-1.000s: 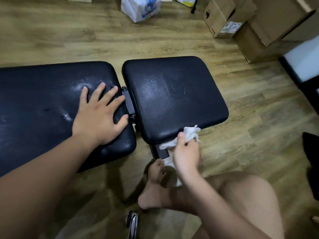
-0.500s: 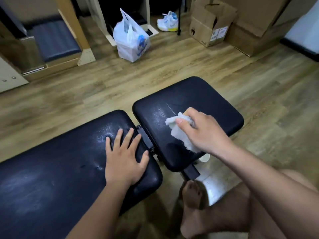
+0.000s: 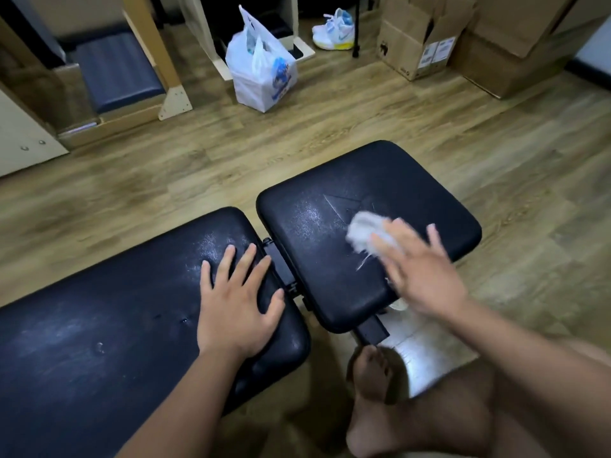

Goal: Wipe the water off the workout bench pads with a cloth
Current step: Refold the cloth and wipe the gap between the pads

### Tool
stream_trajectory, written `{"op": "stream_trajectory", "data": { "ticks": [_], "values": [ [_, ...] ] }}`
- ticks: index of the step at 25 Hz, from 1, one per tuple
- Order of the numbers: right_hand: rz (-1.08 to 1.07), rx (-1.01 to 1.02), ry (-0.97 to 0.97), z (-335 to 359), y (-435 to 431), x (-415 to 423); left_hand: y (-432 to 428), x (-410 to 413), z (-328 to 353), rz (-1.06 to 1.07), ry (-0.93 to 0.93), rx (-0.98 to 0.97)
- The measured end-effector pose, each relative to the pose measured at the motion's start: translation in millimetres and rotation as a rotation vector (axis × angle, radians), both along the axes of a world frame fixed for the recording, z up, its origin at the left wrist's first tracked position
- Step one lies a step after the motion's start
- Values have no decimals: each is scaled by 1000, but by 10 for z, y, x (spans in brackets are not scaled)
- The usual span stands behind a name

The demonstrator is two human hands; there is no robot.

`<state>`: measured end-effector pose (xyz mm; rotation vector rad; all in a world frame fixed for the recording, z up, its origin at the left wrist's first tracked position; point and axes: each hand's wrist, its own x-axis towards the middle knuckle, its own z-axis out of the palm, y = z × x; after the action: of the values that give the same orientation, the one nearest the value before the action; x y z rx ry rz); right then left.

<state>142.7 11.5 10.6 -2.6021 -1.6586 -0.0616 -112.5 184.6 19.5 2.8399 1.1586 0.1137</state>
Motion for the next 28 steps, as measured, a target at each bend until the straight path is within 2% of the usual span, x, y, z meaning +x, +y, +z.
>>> {"op": "stream_trajectory", "data": {
  "ticks": [3,6,8,10,12,13,15,19,20,22,23,26,28],
  "values": [
    [-396,62,157,56,-262,755,1,-8,-18,-3,-1,7],
    [-502,252,192,53,-147,380,6,-5,-29,8,8,-1],
    [-328,309,185,-28,67,-448,3,-8,-42,10,13,3],
    [-12,283,214,-73,274,-1216,-1,-8,-52,2,2,0],
    [224,230,184,-53,404,-1390,6,-10,-46,-3,-18,-6],
    [257,215,130,-71,394,-1220,5,-8,-47,-5,-20,-8],
    [114,215,69,-68,280,-639,9,-4,-53,-7,-21,-4],
    [-487,184,211,84,172,807,3,-11,-54,-14,-32,2],
    [-557,198,251,185,289,929,12,-8,-51,-18,-35,1],
    [-612,229,238,239,675,638,7,-8,-37,-19,-26,-8],
    [-531,201,202,208,865,315,4,-6,-33,-17,-24,-10],
    [2,70,180,98,1399,-836,2,-1,-48,-23,-29,-1],
    [204,8,203,76,1715,-985,8,-5,-47,-35,-45,1]
  ]
}}
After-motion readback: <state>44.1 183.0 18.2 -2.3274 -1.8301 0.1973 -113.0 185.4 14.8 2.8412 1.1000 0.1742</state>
